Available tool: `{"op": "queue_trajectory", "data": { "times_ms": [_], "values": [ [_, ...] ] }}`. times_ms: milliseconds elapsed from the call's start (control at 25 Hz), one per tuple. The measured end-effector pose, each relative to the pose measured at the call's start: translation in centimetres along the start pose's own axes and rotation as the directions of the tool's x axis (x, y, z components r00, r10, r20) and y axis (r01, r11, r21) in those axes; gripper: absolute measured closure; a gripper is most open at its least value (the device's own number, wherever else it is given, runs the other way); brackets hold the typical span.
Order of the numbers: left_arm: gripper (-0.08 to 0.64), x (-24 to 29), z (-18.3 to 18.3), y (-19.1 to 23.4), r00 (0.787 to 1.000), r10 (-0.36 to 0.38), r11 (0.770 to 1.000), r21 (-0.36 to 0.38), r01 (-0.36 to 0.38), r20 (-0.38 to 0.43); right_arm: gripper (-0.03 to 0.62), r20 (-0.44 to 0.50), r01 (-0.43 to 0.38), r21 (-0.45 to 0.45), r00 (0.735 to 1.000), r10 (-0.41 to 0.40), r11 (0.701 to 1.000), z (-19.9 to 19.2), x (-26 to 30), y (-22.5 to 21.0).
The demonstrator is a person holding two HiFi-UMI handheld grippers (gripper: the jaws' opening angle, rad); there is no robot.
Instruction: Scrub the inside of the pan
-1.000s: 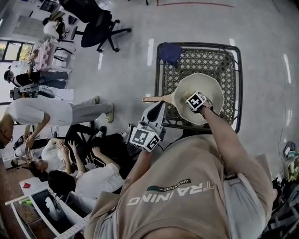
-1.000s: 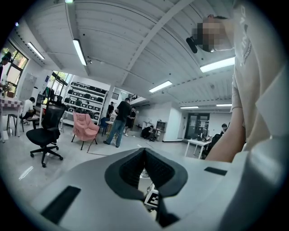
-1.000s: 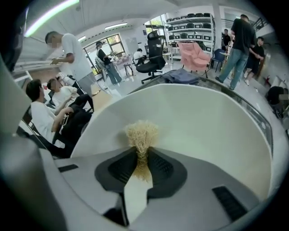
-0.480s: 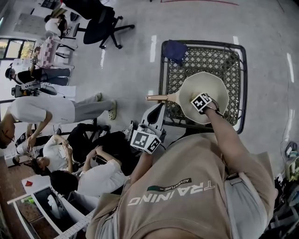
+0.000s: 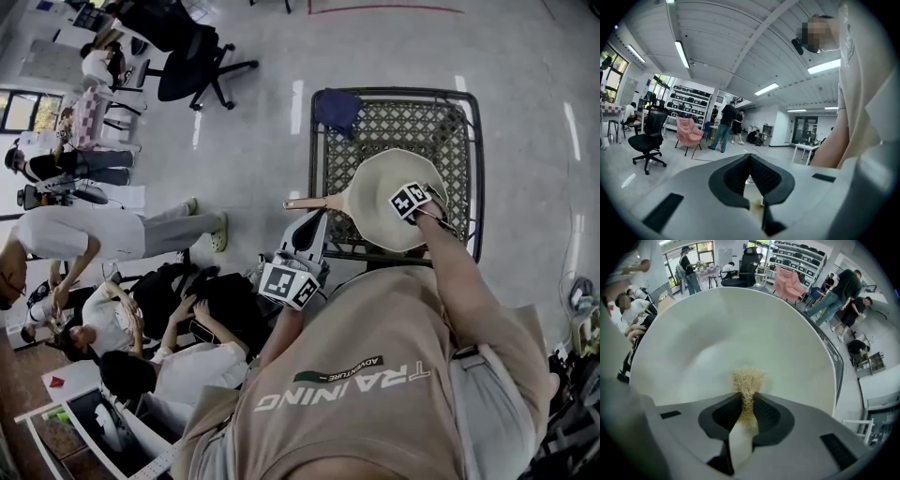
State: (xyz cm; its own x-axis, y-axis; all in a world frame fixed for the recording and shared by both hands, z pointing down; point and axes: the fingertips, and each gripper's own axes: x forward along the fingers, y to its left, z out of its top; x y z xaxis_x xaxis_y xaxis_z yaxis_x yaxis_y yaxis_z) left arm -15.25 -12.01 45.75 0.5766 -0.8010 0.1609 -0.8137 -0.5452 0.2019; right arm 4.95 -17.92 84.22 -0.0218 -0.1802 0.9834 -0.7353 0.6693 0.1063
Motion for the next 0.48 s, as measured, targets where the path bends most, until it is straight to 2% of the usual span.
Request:
{"op": "queue_trajectory", "data": {
  "times_ms": [120,280,400,480],
  "values": [
    [0.542,-0.4,-0.1,0.7,1.0,0.007,1.0,0.003,-0.007,0.005,0.503,0.039,-0.046,0.029,0.998,0.044,0.999,0.6,-0.9,1.2],
    [0.543,-0.6,-1.6,1.9,1.0,0.016,1.0,0.008,-0.016,-0.019,0.503,0.117,-0.157,-0.024,0.98,0.159,0.987,1.5,-3.0,5.0],
    [0.543,-0.1,-2.1,2.3,0.999,-0.003,1.0,0.015,0.004,-0.035,0.505,0.199,-0.263,-0.138,0.937,0.287,0.955,3.0,-4.8,9.7],
    [0.543,0.6,-1.8,2.9,0.999,-0.022,0.999,0.025,0.023,-0.037,0.503,0.214,-0.321,-0.212,0.907,0.364,0.923,4.4,-5.2,12.9]
  ]
}}
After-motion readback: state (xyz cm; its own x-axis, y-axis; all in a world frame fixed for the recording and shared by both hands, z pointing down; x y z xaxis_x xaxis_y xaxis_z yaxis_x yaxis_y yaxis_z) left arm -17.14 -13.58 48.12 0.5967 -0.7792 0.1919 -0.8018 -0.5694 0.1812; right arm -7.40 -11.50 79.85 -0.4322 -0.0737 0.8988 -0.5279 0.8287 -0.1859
